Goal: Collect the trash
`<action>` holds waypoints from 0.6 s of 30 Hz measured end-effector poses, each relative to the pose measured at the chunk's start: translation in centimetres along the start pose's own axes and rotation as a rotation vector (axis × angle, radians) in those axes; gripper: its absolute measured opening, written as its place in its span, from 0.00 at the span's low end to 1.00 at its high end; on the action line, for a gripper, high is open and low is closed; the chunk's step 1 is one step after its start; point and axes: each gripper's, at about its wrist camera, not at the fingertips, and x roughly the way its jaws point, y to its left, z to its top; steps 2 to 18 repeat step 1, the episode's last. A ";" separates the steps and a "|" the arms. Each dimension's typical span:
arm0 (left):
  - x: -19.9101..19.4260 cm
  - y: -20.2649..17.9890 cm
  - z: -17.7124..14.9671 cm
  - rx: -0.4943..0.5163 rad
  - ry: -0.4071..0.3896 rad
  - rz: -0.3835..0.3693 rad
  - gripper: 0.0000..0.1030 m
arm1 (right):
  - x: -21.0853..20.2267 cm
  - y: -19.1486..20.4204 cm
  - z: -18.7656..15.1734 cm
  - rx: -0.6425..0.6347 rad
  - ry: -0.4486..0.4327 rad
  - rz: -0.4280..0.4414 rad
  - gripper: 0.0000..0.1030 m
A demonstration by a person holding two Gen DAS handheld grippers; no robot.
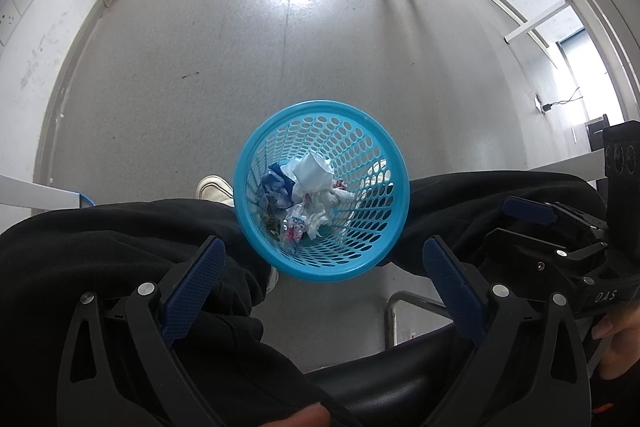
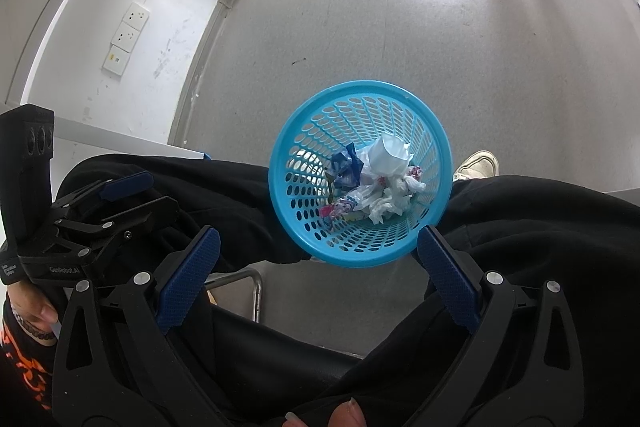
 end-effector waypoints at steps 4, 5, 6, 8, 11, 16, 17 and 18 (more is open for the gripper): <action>0.1 0.0 0.0 -0.001 0.001 0.001 0.94 | 0.0 0.0 0.0 0.000 0.000 0.000 0.92; 0.1 0.0 0.0 -0.001 0.001 0.001 0.94 | 0.0 0.0 0.0 0.000 0.000 0.000 0.92; 0.1 0.0 0.0 -0.001 0.001 0.001 0.94 | 0.0 0.0 0.0 0.000 0.000 0.000 0.92; 0.1 0.0 0.0 -0.001 0.001 0.001 0.94 | 0.0 0.0 0.0 0.000 0.000 0.000 0.92; 0.1 0.0 0.0 -0.001 0.001 0.001 0.94 | 0.0 0.0 0.0 0.000 0.000 0.000 0.92; 0.1 0.0 0.0 -0.001 0.001 0.001 0.94 | 0.0 0.0 0.0 0.000 0.000 0.000 0.92; 0.1 0.0 0.0 -0.001 0.001 0.001 0.94 | 0.0 0.0 0.0 0.000 0.000 0.000 0.92; 0.1 0.0 0.0 -0.001 0.001 0.001 0.94 | 0.0 0.0 0.0 0.000 0.000 0.000 0.92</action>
